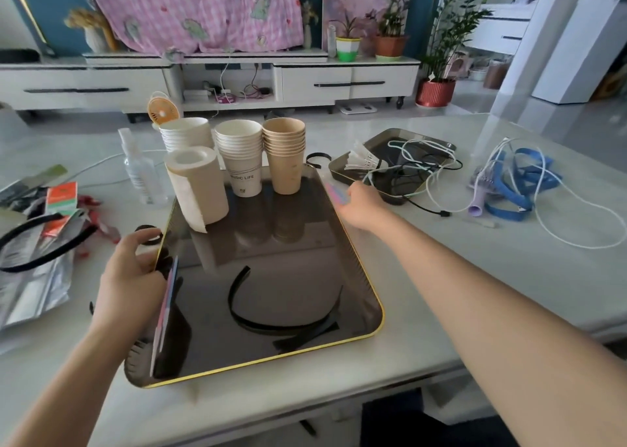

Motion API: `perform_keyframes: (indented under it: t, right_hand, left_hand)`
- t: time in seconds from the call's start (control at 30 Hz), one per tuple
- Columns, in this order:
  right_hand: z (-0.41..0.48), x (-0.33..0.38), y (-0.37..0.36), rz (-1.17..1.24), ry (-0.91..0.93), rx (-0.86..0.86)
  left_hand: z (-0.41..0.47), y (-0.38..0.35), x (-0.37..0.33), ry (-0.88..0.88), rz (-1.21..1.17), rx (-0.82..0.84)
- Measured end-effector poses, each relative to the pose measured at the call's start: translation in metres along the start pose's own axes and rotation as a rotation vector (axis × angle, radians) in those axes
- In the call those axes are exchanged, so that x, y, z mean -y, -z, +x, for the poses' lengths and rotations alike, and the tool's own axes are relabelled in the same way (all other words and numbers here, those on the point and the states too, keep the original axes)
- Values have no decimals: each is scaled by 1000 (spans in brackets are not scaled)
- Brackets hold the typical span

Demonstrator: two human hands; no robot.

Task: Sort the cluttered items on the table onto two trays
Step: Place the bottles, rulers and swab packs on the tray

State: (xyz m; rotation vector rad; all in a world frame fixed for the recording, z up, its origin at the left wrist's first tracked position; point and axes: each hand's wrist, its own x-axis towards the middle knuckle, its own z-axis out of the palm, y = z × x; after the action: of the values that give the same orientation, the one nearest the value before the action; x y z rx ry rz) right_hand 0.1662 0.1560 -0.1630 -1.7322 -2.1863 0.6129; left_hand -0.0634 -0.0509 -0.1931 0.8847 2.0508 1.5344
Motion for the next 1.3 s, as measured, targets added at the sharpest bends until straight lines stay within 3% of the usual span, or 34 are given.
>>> perform_keyframes:
  t: [0.13,0.23,0.4,0.57,0.73,0.9,1.03,1.13,1.2,1.3]
  right_hand:
    - [7,3,-7,-193,-59,-32]
    - [7,6,-10,-314,-43,-36]
    - [9,14,-6,-329,-30,-19]
    - [-2,14,16,-264,-114,185]
    - [-18,3,30,-410,-55,199]
    - [-24,-12,46,-312,-79,247]
    - [-37,3,79,124,-9,202]
    - [-66,31,84,373,134,490]
    - [-83,45,72,375,228,649]
    - [-101,52,53,345,270,739]
  left_hand:
    - [-5,-1,-7,-13,6,-66]
    - [-12,2,-21,-168,208,-223]
    - [-25,4,-36,-316,166,-318]
    - [-36,-5,-38,-329,154,-264]
    - [-46,-17,-45,-385,150,-222]
    - [-54,-24,-57,-399,101,-163]
    - [-61,-29,-70,-269,-153,-14]
    - [-67,-37,-80,-46,-354,227]
    - [-69,-40,-81,38,-325,348]
    - [-69,-45,-80,60,-273,429]
